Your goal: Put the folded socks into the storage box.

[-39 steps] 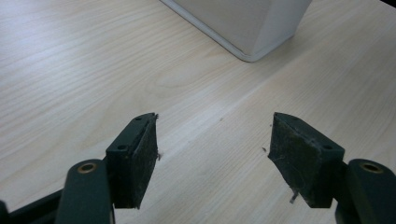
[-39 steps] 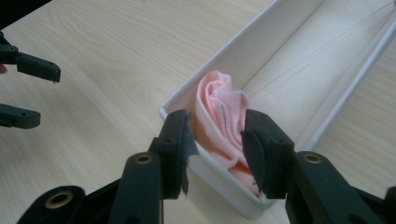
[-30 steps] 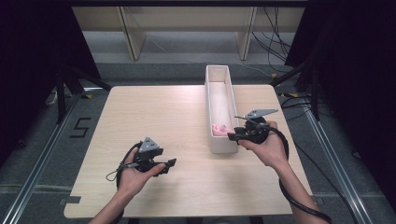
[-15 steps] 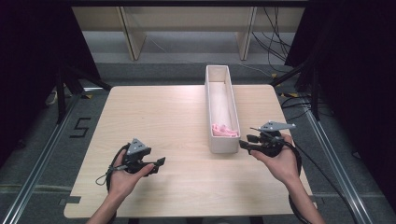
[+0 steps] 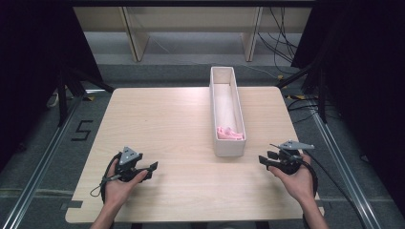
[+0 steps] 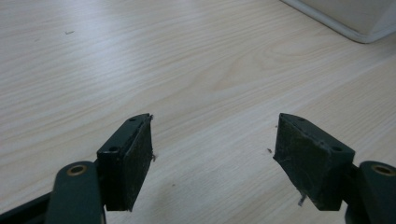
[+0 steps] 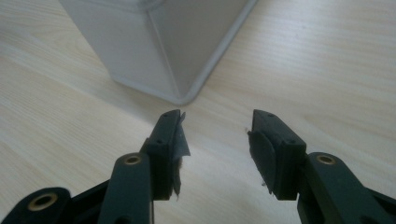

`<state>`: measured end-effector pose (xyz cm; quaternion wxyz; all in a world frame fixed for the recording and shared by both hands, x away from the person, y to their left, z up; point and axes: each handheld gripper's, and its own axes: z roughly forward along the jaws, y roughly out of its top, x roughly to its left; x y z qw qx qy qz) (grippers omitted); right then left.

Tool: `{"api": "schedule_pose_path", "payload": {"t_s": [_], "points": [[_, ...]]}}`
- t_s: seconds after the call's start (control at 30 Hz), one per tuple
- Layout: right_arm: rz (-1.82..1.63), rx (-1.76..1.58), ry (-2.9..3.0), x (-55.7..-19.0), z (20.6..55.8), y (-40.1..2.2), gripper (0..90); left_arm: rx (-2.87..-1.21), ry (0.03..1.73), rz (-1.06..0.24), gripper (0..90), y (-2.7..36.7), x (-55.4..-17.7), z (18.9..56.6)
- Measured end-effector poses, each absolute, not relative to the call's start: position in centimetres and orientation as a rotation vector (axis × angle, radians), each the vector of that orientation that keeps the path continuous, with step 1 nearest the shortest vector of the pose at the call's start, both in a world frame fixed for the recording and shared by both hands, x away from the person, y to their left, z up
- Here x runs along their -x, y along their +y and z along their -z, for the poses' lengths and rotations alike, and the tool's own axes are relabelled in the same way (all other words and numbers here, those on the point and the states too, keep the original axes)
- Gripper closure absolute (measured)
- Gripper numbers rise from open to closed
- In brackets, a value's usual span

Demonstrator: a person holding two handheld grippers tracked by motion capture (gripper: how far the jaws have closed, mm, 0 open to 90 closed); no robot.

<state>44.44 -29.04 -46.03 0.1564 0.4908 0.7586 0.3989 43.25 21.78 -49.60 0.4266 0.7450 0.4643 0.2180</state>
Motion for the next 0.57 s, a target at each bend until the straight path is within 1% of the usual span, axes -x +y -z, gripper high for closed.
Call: {"api": "schedule_pose_path", "payload": {"t_s": [0.07,0.13,0.23,0.37,0.47,0.53,0.57], "points": [[-1.094,-1.396,2.177,-44.3,46.5,-29.6,53.8,-1.852,1.167,-0.542,26.7,22.1,-43.2,49.9],[-1.157,-1.435,2.128,-43.9,47.1,-29.7,53.8,-1.836,1.169,-0.553,26.4,22.2,-43.0,50.2],[-1.154,-1.41,2.094,-43.7,47.6,-30.1,53.4,-1.813,1.183,-0.565,26.3,22.5,-42.8,50.6],[-1.218,-1.4,2.033,-43.4,48.3,-30.0,51.0,-1.788,1.176,-0.569,26.3,22.6,-42.6,50.8],[-1.213,-1.318,2.022,-43.6,48.7,-30.0,50.2,-1.771,1.176,-0.6,26.3,22.6,-42.3,50.7],[-1.26,-1.399,2.0,-43.0,48.6,-29.5,49.1,-1.752,1.163,-0.62,26.3,22.7,-42.1,50.6],[-1.233,-1.342,1.993,-43.2,48.8,-29.6,48.7,-1.739,1.155,-0.625,26.2,22.7,-42.1,50.5]]}}
